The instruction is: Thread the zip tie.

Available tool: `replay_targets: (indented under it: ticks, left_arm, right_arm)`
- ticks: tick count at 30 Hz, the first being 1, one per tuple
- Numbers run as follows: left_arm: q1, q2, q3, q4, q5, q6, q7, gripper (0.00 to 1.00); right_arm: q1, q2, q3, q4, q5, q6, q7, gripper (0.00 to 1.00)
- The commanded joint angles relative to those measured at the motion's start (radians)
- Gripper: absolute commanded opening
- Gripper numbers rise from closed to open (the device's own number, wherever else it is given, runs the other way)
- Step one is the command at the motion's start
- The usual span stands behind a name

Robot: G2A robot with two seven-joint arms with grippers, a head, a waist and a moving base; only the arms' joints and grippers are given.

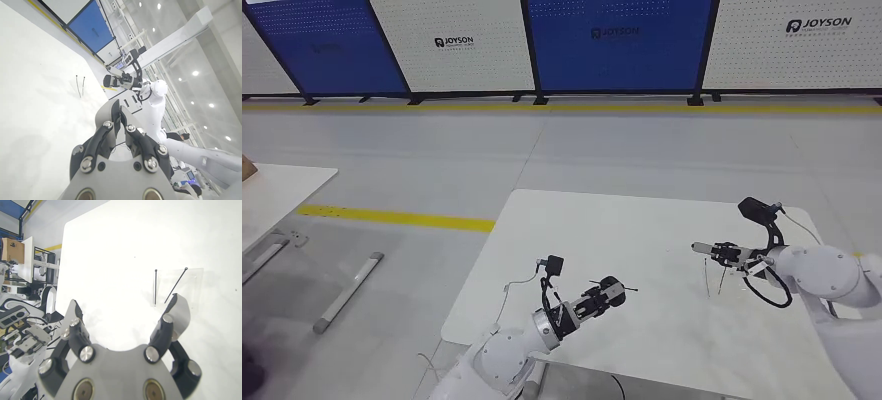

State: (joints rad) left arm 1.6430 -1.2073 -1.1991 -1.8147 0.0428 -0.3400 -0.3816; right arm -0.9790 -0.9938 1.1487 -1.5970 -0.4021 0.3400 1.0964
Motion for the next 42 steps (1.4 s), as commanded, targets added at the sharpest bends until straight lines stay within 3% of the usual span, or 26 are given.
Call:
replay_targets:
  ticks: [1,7,9,13,16,25,26,27,29,35,42]
  left_arm:
    - [0.001,0.0,-0.001,-0.002,0.001,0.0,0.0,0.0]
    - [0.001,0.0,-0.001,-0.002,0.001,0.0,0.0,0.0]
    - [0.001,0.0,-0.001,-0.002,0.001,0.0,0.0,0.0]
    - [0.001,0.0,-0.001,-0.002,0.001,0.0,0.0,0.0]
    - [0.001,0.0,-0.001,-0.002,0.001,0.0,0.0,0.0]
    - [0.001,0.0,-0.001,-0.002,0.001,0.0,0.0,0.0]
    - [0.001,0.0,-0.001,-0.002,0.001,0.0,0.0,0.0]
    - [0.001,0.0,-0.001,-0.002,0.001,0.0,0.0,0.0]
    - [0.001,0.0,-0.001,-0.002,0.001,0.0,0.0,0.0]
    - [0.001,0.0,-0.001,-0.002,0.001,0.0,0.0,0.0]
    - [0.001,0.0,-0.001,-0.002,0.001,0.0,0.0,0.0]
  right_arm:
    - [0.0,0.0,0.0,0.0,0.0,0.0,0.0,1.0]
    - [-0.026,0.004,-0.006,-0.032,-0.054,-0.019,-0.03,1.0]
    - [-0.03,0.008,-0.003,-0.038,-0.101,0.0,-0.022,1.0]
    - [-0.012,0.008,0.003,0.005,-0.188,0.0,0.042,1.0]
    - [0.01,-0.002,-0.033,0.004,-0.239,0.0,0.085,1.0]
    - [0.01,-0.002,-0.033,0.004,-0.239,0.0,0.085,1.0]
    - [0.004,-0.003,-0.035,0.004,-0.229,-0.013,0.077,1.0]
    - [0.003,-0.003,-0.036,0.013,-0.192,-0.065,0.098,1.0]
    - [0.018,-0.003,-0.034,0.035,-0.177,-0.096,0.125,1.0]
    - [0.116,-0.021,-0.116,0.088,-0.232,-0.042,0.228,1.0]
    - [0.124,-0.023,-0.122,0.092,-0.237,-0.034,0.226,1.0]
